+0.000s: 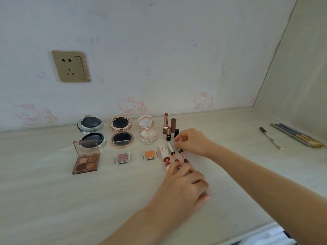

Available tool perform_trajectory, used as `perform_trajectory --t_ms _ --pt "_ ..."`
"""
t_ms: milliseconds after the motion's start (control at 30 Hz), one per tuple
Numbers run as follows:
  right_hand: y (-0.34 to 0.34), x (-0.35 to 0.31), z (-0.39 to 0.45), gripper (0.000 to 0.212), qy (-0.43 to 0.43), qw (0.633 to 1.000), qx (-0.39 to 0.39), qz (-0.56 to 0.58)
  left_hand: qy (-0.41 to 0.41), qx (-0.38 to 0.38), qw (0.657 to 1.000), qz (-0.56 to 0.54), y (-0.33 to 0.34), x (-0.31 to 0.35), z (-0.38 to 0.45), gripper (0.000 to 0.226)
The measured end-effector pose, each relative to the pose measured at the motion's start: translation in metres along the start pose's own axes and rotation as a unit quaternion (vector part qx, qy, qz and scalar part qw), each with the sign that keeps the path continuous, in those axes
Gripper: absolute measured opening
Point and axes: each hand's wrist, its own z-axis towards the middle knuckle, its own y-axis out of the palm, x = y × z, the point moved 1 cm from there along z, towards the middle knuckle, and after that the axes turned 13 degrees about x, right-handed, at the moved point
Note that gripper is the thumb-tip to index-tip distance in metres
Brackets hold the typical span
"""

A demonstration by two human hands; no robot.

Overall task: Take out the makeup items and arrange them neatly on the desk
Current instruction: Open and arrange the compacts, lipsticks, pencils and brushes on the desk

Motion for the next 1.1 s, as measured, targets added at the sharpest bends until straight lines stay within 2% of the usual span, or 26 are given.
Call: perform_trajectory --t_ms 333,667,833,1100 --pt "-0.021 0.014 -0.022 0.026 -0.015 0.999 0.042 -0.016 -0.03 -0.004 0.999 -0.023 -0.003 -0.002 -0.002 0.026" --pt "-0.074 0.07 -0.082 0.03 -0.08 0.986 0.085 -0.118 -0.088 -0.033 0.994 -0.056 -0.008 0.005 0.019 0.027" --pt "-0.106 0.107 -0.1 0.032 -0.051 0.98 0.108 -0.158 -0.085 -0.068 0.993 -0.052 0.02 0.003 0.062 0.028" --pt "-0.146 0.167 -0.102 0.03 0.005 0.972 0.149 -0.179 -0.075 -0.153 0.984 -0.043 0.108 0.014 0.141 0.026"
